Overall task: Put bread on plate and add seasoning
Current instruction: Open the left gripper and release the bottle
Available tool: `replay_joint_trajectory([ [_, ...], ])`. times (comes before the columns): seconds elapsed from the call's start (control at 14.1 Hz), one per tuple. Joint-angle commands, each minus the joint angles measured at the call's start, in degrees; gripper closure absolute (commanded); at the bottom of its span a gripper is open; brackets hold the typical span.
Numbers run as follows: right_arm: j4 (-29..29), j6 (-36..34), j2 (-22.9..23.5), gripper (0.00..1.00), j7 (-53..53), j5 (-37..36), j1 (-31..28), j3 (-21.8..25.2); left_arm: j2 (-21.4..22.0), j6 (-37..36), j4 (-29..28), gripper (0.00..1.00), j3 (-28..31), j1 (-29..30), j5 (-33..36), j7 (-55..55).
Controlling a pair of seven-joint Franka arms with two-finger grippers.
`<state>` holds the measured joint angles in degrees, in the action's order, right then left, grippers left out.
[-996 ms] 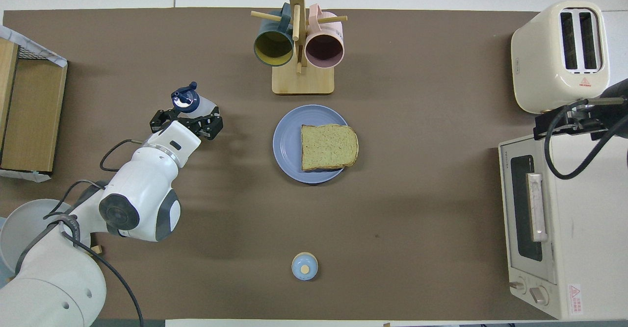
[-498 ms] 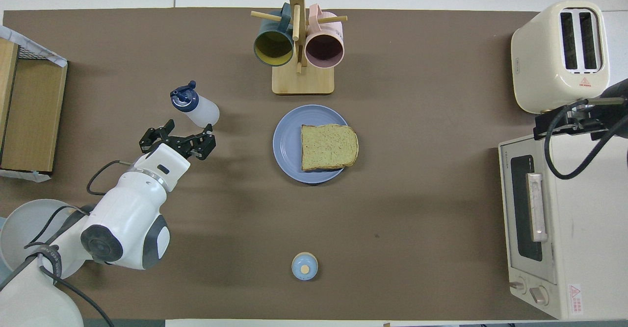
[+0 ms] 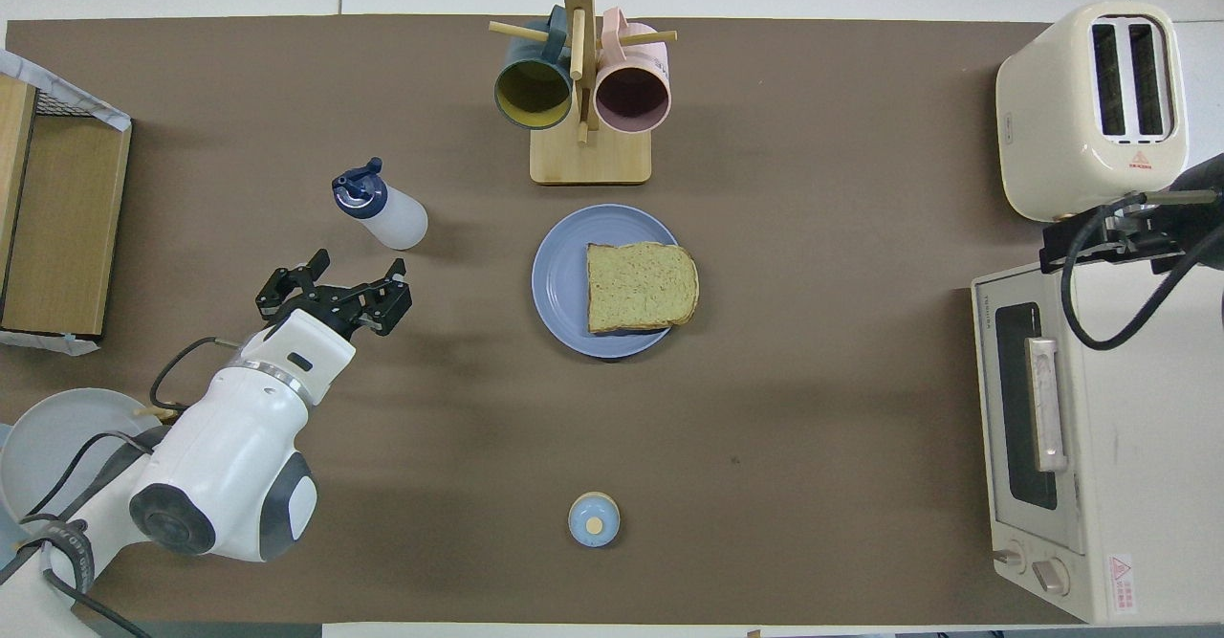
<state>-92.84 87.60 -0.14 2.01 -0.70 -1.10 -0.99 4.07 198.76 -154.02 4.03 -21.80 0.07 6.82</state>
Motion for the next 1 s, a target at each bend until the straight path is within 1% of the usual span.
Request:
replay_joint_trajectory([
  [0.0,0.12,-0.23,-0.38,0.00,-1.22,1.14,-0.57,-0.24,6.90,-7.57,-1.47,0.00,0.19,-2.37,0.19,0.47],
  [0.14,0.12,-0.23,-0.38,0.00,-1.22,1.14,-0.57,-0.24,10.33,-13.20,-0.50,0.00,-0.08,-3.25,0.19,1.61],
  [0.28,0.12,-0.32,-0.38,0.00,-1.22,1.14,-0.57,-0.24,12.18,-19.70,1.95,0.00,-0.16,-5.00,0.19,2.14],
  [0.36,0.12,-0.23,-0.38,0.00,-1.22,1.14,-0.57,-0.24,12.45,-22.34,3.44,0.00,-0.43,-6.23,0.19,3.88],
  [0.43,0.12,-0.32,-0.38,0.00,-1.22,1.22,-0.57,-0.24,12.45,-23.32,4.50,0.00,-1.13,-7.20,0.19,6.08],
  [0.5,0.12,-0.32,-0.38,0.00,-1.22,1.14,-0.57,-0.24,12.54,-23.77,5.12,0.00,-2.35,-7.21,0.19,7.40],
  [0.64,0.12,-0.32,-0.38,0.00,-1.22,1.14,-0.57,-0.24,12.54,-27.70,7.31,0.00,-4.12,-7.12,0.19,8.29],
  [0.93,0.12,-0.32,-0.38,0.00,-1.22,1.14,-0.57,-0.24,12.45,-46.23,19.16,0.00,-4.21,-7.12,0.19,8.03],
])
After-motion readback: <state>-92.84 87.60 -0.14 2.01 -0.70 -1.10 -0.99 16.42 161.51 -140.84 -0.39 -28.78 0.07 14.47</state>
